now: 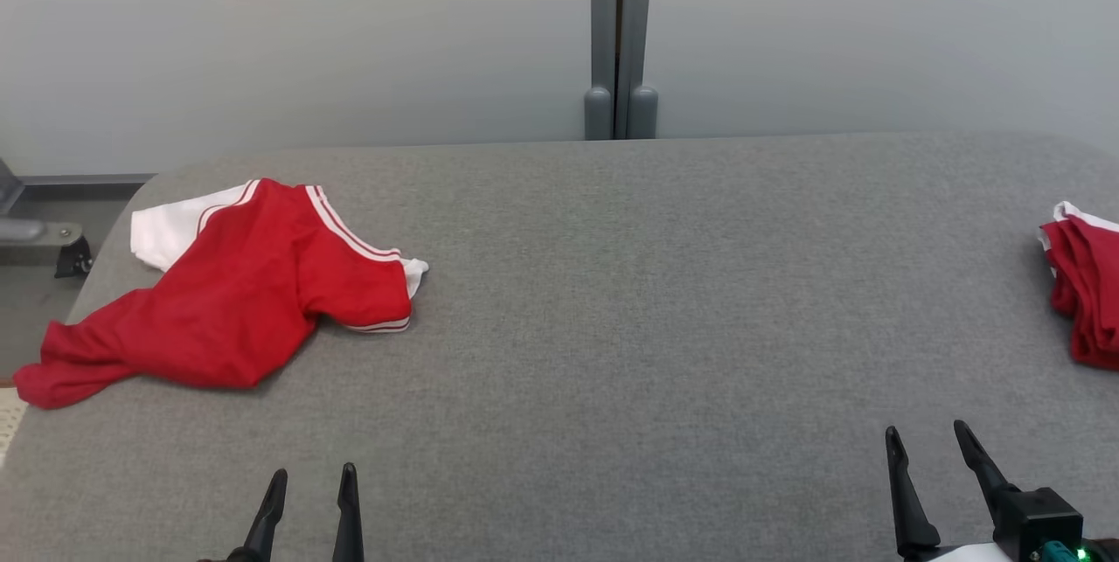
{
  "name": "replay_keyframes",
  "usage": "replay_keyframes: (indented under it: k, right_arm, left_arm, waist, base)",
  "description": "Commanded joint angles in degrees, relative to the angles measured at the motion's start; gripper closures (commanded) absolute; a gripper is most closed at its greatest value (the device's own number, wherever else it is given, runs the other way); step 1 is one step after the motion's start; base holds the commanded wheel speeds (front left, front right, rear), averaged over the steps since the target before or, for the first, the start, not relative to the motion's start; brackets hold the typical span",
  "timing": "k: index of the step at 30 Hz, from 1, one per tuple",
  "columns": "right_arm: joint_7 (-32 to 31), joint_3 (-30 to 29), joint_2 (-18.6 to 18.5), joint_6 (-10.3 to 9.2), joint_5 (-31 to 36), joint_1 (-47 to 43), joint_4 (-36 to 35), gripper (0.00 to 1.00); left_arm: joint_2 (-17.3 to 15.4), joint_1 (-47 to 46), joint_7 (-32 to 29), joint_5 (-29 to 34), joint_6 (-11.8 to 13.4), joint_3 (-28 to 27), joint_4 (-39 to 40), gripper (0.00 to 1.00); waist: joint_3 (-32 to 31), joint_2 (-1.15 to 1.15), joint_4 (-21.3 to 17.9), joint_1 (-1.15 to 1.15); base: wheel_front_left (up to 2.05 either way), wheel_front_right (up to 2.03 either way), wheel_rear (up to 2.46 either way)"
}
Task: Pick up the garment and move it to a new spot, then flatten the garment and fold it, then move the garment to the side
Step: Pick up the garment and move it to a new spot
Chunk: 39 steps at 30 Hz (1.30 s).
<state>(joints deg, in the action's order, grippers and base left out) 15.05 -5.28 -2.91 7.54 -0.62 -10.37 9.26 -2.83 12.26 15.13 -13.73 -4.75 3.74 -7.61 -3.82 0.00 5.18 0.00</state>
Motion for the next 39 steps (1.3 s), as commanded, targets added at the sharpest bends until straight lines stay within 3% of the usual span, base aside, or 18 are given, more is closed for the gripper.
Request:
replay_keyframes:
  k: [1,12,16,22,27,34,37,39]
  right_arm:
    - [0.17,0.02,-0.02,-0.10,-0.69,-0.76,-0.01,0.00]
    - [0.17,5.86,-0.03,-0.09,-4.00,-0.74,1.35,0.00]
    - [0.17,9.19,-0.03,-0.10,-4.25,1.13,1.87,0.00]
    - [0.17,10.35,-0.09,-0.10,-3.63,1.80,2.51,0.00]
    - [0.17,10.41,-0.09,-0.09,-0.33,4.81,0.97,0.00]
    - [0.17,10.48,-1.30,-0.10,5.39,13.37,-1.76,0.00]
    - [0.17,10.74,-1.93,-0.09,6.02,16.06,-2.02,0.00]
    - [0.17,11.29,-1.97,-0.10,6.08,17.29,-2.15,0.00]
  left_arm:
    - [-0.14,-0.54,0.02,0.13,-0.03,0.16,0.06,0.00]
    - [-0.14,1.86,0.02,1.62,-0.28,-1.43,-0.21,0.00]
    - [-0.14,3.42,0.02,1.20,-0.37,-3.21,0.13,0.00]
    - [-0.13,3.17,0.02,1.16,-0.76,-3.11,0.24,0.00]
    - [-0.10,-4.11,0.02,-0.33,-1.84,0.38,-1.37,0.00]
    - [-0.12,-27.45,-0.16,-5.58,-2.70,7.99,-12.77,0.00]
    - [-0.19,-37.00,-1.32,-9.51,-2.77,10.40,-19.95,0.00]
    - [-2.10,-41.97,-2.32,-11.05,-2.78,12.30,-24.11,0.00]
  waist:
    - [-0.24,0.00,2.14,0.00]
    - [-0.66,0.00,19.20,0.00]
    - [-0.08,0.00,21.99,0.00]
    - [0.65,0.00,22.10,0.00]
    - [7.21,0.00,18.32,0.00]
    - [23.25,0.00,12.08,0.00]
    - [27.35,0.00,9.70,0.00]
    - [28.79,0.00,8.12,0.00]
  base:
    - [0.00,0.00,0.00]
    - [0.00,0.00,0.00]
    - [0.00,0.00,0.00]
    - [0.00,0.00,0.00]
    - [0.00,0.00,0.00]
    - [0.00,0.00,0.00]
    - [0.00,0.00,0.00]
    - [0.00,0.00,0.00]
